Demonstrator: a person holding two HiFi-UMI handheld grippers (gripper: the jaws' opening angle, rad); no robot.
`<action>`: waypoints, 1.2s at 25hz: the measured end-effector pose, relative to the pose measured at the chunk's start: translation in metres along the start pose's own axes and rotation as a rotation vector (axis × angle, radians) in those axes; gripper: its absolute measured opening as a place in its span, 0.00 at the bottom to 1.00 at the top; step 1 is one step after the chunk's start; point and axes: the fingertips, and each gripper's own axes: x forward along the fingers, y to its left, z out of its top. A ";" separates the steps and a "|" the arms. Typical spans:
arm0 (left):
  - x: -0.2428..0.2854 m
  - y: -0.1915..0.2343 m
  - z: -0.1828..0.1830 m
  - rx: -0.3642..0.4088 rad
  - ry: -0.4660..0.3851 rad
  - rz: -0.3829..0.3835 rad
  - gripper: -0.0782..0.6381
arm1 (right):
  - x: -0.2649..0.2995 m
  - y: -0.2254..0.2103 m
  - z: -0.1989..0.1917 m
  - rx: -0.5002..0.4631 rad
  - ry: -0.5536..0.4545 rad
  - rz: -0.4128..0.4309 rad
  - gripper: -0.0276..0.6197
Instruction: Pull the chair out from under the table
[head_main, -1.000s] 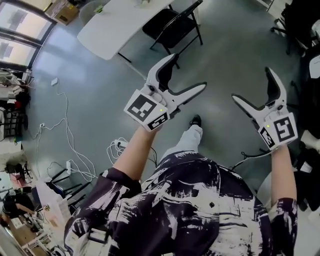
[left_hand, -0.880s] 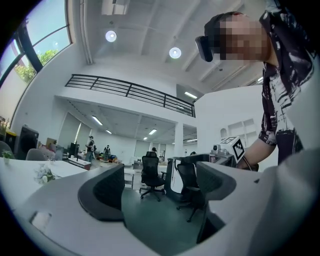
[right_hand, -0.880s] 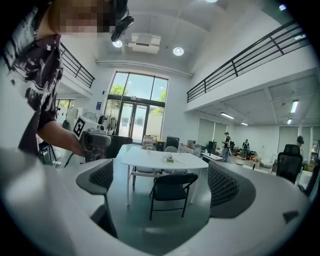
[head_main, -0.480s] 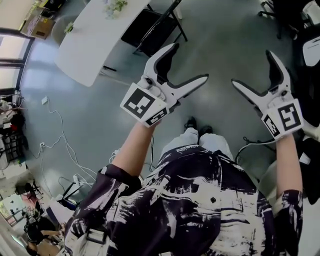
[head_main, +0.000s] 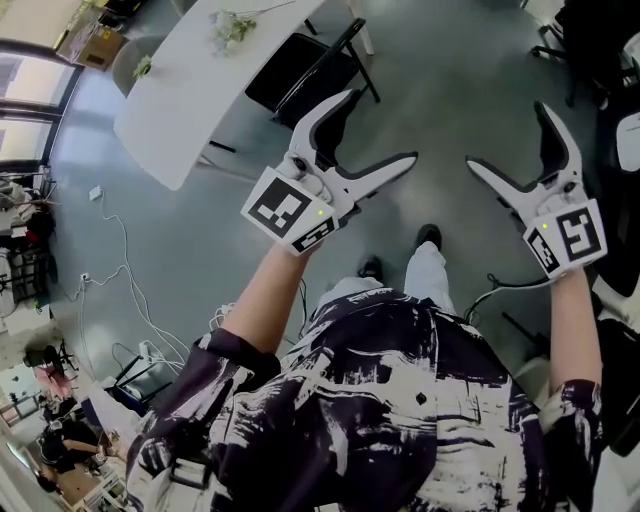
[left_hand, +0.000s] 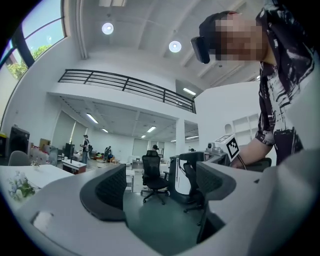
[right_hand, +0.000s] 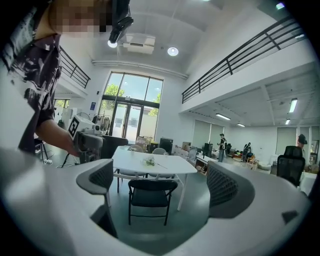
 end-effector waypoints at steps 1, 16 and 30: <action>0.011 0.003 0.004 -0.002 0.001 0.015 0.71 | 0.001 -0.012 0.003 0.000 -0.002 0.011 0.88; 0.055 0.092 0.016 0.008 -0.028 0.399 0.71 | 0.115 -0.112 0.008 -0.029 -0.053 0.331 0.88; -0.034 0.237 -0.006 0.022 -0.032 0.615 0.71 | 0.327 -0.032 0.007 -0.287 0.046 0.673 0.88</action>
